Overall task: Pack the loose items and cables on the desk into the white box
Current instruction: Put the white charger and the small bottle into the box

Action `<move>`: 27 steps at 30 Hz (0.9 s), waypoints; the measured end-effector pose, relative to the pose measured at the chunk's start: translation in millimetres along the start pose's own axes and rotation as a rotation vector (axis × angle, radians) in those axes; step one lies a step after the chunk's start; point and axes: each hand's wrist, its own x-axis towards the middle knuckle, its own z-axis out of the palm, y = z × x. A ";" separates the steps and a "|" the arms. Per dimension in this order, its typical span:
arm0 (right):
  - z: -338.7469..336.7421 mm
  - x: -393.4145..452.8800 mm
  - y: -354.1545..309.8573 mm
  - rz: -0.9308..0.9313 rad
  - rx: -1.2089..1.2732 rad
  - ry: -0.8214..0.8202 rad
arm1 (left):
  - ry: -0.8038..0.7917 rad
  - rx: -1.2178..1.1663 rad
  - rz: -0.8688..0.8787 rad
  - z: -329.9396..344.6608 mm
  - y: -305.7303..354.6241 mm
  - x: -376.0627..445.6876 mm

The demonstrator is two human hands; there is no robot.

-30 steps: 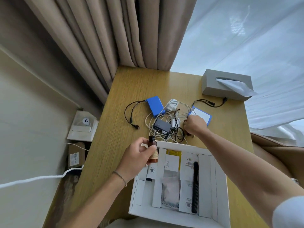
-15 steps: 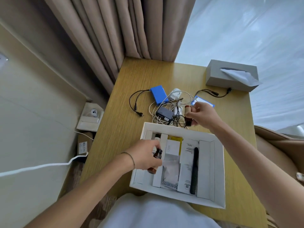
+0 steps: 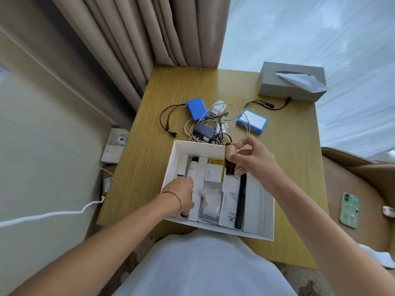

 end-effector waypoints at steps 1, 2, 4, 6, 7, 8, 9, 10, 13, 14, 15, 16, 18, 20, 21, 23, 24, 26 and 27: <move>1.1 -2.9 4.3 0.005 0.013 -0.005 | -0.005 0.012 -0.010 3.2 -0.8 0.8; 1.4 -6.5 8.7 0.007 0.017 -0.010 | -0.013 0.027 -0.020 5.8 -0.2 1.0; 3.7 -14.1 16.0 0.006 0.001 -0.032 | -0.023 0.063 -0.037 9.1 1.5 1.1; 7.0 -20.3 22.0 0.017 -0.007 -0.060 | -0.020 0.106 -0.037 11.7 3.4 2.2; 8.4 -22.7 24.8 0.022 -0.013 -0.075 | -0.020 0.131 -0.040 12.9 4.8 2.6; 9.6 -24.7 27.4 0.021 -0.033 -0.088 | -0.023 0.153 -0.050 14.6 6.2 2.2; 10.4 -26.5 30.3 0.013 -0.066 -0.097 | -0.026 0.173 -0.059 16.0 7.6 1.4; 10.9 -28.3 33.4 0.004 -0.100 -0.101 | -0.021 0.187 -0.066 17.1 8.7 0.2; 13.6 -31.0 42.9 0.004 -0.162 -0.102 | 0.087 0.199 -0.102 20.2 10.3 -3.1; 14.7 -31.2 46.3 0.013 -0.171 -0.103 | 0.129 0.190 -0.113 21.6 10.4 -4.0; 16.2 -30.9 49.6 0.023 -0.182 -0.103 | 0.166 0.181 -0.123 23.2 10.4 -4.1; 18.0 -30.4 52.9 0.032 -0.198 -0.104 | 0.188 0.174 -0.130 24.6 10.6 -4.8; 22.1 -30.2 59.2 0.047 -0.233 -0.104 | 0.206 0.176 -0.136 27.2 11.1 -5.6; 27.2 -29.7 65.6 0.062 -0.252 -0.102 | 0.208 0.194 -0.142 28.9 12.1 -6.8; 30.1 -28.6 68.1 0.071 -0.257 -0.099 | 0.207 0.201 -0.142 28.6 12.6 -7.1; 36.8 -24.7 70.6 0.086 -0.282 -0.094 | 0.187 0.201 -0.132 24.4 13.8 -8.7; 40.8 -21.8 71.1 0.092 -0.304 -0.098 | 0.178 0.194 -0.124 21.2 14.1 -10.8; 51.1 -14.4 71.9 0.118 -0.344 -0.124 | 0.225 0.165 -0.102 12.2 13.3 -18.2; 56.9 -10.6 72.0 0.136 -0.357 -0.136 | 0.298 0.137 -0.082 7.1 11.2 -23.4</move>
